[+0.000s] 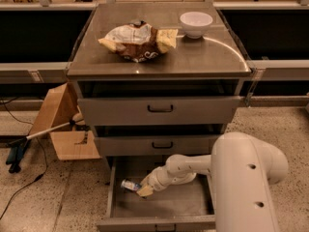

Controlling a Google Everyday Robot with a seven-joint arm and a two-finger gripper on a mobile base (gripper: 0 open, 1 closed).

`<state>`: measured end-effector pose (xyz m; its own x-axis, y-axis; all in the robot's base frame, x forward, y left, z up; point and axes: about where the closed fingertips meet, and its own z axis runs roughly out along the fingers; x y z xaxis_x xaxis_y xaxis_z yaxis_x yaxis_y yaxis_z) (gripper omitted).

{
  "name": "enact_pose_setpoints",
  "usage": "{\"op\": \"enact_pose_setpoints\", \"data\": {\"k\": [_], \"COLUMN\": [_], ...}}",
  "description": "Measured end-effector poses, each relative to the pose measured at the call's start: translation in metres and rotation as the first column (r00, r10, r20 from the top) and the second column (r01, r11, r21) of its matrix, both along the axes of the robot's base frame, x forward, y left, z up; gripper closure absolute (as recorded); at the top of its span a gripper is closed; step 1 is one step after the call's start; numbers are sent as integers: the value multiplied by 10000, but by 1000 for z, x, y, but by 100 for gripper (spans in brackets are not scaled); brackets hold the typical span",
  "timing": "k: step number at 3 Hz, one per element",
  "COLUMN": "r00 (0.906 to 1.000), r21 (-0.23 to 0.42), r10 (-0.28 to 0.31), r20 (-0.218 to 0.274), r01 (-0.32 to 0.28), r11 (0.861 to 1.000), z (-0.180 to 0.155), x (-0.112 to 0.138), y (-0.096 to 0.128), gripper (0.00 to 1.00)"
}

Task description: Pick redbull can from bottom drawer and place on counter

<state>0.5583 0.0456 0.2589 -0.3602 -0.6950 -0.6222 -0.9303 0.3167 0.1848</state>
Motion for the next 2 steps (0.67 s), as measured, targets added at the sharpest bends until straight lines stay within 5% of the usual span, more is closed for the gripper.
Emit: {"op": "enact_pose_setpoints", "data": {"k": [2], "r00": [9964], "r21": [-326], "r10": [-589], "r20": [608], "r01": [609], "r11": [9976], "z": [89], "x": [-50], "y": [-13], "gripper": [100]}}
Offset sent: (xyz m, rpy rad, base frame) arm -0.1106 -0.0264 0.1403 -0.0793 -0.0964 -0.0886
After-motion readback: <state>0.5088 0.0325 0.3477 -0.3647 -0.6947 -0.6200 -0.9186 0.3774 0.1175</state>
